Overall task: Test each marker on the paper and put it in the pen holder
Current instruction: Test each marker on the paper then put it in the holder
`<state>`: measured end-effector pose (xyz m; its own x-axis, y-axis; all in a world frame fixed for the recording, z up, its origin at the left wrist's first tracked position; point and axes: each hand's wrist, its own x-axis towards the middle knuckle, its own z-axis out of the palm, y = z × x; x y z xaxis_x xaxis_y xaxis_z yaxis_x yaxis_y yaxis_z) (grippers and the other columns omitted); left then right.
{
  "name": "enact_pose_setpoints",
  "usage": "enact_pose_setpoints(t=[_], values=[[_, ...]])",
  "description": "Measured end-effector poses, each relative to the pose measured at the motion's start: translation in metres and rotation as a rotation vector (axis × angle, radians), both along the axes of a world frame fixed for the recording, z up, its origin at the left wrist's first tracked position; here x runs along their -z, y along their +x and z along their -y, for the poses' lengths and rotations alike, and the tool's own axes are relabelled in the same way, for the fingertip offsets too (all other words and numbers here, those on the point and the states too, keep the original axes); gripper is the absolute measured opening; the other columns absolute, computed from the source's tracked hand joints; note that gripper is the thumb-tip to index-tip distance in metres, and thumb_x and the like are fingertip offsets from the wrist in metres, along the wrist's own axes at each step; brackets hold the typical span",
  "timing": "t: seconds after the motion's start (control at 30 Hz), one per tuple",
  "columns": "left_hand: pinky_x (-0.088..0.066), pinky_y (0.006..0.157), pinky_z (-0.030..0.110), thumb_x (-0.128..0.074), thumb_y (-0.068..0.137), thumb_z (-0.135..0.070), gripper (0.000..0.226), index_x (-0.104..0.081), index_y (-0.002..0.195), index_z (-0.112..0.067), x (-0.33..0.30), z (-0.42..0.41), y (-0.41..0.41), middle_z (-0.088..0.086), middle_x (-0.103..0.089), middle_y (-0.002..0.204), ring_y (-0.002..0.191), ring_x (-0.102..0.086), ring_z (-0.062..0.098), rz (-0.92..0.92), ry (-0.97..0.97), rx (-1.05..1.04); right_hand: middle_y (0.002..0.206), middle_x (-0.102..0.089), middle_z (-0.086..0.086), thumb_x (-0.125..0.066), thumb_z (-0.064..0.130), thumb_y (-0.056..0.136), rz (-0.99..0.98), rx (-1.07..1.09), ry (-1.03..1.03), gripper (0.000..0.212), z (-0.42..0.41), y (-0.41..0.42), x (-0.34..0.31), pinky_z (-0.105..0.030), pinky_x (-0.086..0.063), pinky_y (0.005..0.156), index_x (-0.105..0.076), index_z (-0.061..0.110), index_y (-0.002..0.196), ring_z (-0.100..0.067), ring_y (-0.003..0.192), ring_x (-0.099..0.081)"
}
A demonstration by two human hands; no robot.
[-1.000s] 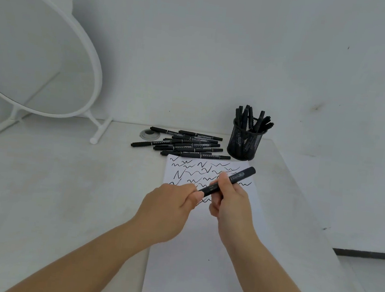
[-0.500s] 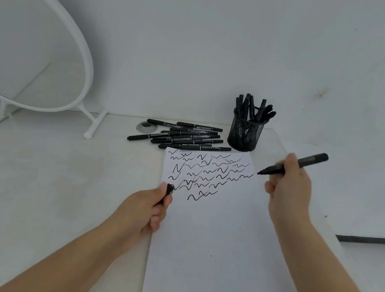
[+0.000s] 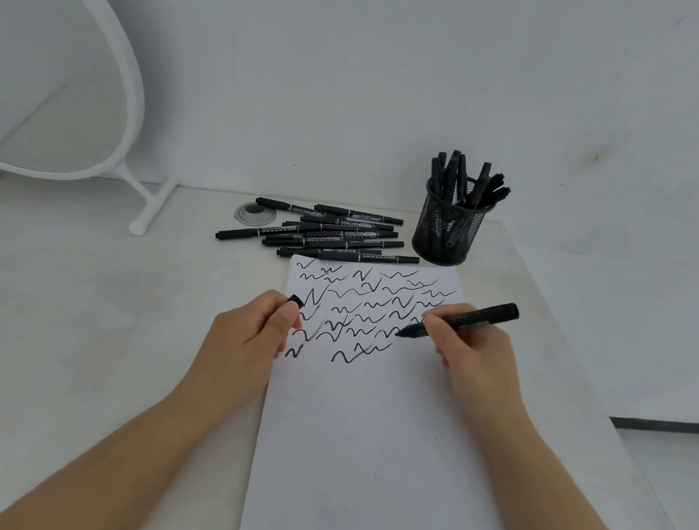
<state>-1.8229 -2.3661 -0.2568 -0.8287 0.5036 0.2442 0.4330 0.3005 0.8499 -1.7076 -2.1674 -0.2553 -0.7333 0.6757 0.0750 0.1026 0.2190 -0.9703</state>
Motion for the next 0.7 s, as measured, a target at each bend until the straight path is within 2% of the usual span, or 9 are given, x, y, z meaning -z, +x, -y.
enact_pose_setpoints(t=[0.1, 0.23, 0.3, 0.4, 0.53, 0.7], values=[[-0.035, 0.053, 0.009, -0.042, 0.095, -0.023, 0.028, -0.053, 0.069, -0.026, 0.001, 0.0, -0.002, -0.016, -0.053, 0.052, 0.052, -0.046, 0.001, 0.011, -0.013, 0.014, 0.049, -0.049, 0.011, -0.062, 0.024, 0.084, -0.023, 0.022, 0.001, 0.016, -0.005, -0.003, 0.003, -0.014, -0.033, 0.049, -0.063, 0.025, 0.068, -0.006, 0.049, -0.043], [-0.034, 0.052, 0.008, -0.046, 0.094, -0.023, 0.028, -0.053, 0.067, -0.03, 0.0, 0.002, 0.003, -0.015, -0.052, 0.051, 0.052, -0.046, 0.001, 0.024, -0.011, 0.035, 0.05, -0.05, 0.011, -0.057, 0.028, 0.077, 0.001, 0.1, 0.131, 0.012, -0.008, 0.001, 0.005, -0.011, -0.032, 0.045, -0.056, 0.026, 0.066, -0.006, 0.049, -0.043], [-0.034, 0.052, 0.008, -0.046, 0.094, -0.024, 0.028, -0.053, 0.067, -0.031, -0.001, 0.003, 0.003, -0.016, -0.052, 0.051, 0.052, -0.047, 0.001, 0.012, -0.015, 0.041, 0.053, -0.052, 0.009, -0.055, 0.028, 0.074, 0.001, 0.132, 0.158, 0.008, -0.011, 0.002, 0.006, -0.014, -0.034, 0.048, -0.052, 0.026, 0.067, -0.007, 0.051, -0.045], [-0.035, 0.053, 0.007, -0.046, 0.093, -0.025, 0.027, -0.053, 0.068, -0.032, -0.002, 0.003, 0.003, -0.017, -0.053, 0.052, 0.052, -0.047, 0.001, 0.011, -0.018, 0.05, 0.053, -0.057, 0.006, -0.058, 0.02, 0.08, -0.004, 0.077, 0.163, 0.013, -0.01, 0.0, 0.008, -0.02, -0.039, 0.052, -0.054, 0.027, 0.07, -0.011, 0.054, -0.05], [-0.035, 0.053, 0.008, -0.046, 0.094, -0.024, 0.026, -0.054, 0.07, -0.03, -0.002, 0.004, 0.005, -0.017, -0.053, 0.053, 0.053, -0.047, 0.002, 0.0, -0.03, 0.074, 0.056, -0.061, 0.01, -0.06, 0.019, 0.081, -0.004, 0.006, 0.177, 0.021, -0.006, -0.003, 0.01, -0.014, -0.041, 0.056, -0.057, 0.035, 0.069, -0.005, 0.056, -0.053], [-0.036, 0.054, 0.009, -0.049, 0.094, -0.026, 0.023, -0.055, 0.072, -0.025, -0.002, 0.004, 0.005, -0.017, -0.054, 0.055, 0.053, -0.046, 0.003, -0.006, -0.029, 0.093, 0.058, -0.058, 0.008, -0.06, 0.021, 0.081, -0.004, 0.08, 0.204, 0.017, -0.01, -0.002, 0.012, -0.009, -0.036, 0.05, -0.056, 0.032, 0.068, -0.001, 0.055, -0.048]])
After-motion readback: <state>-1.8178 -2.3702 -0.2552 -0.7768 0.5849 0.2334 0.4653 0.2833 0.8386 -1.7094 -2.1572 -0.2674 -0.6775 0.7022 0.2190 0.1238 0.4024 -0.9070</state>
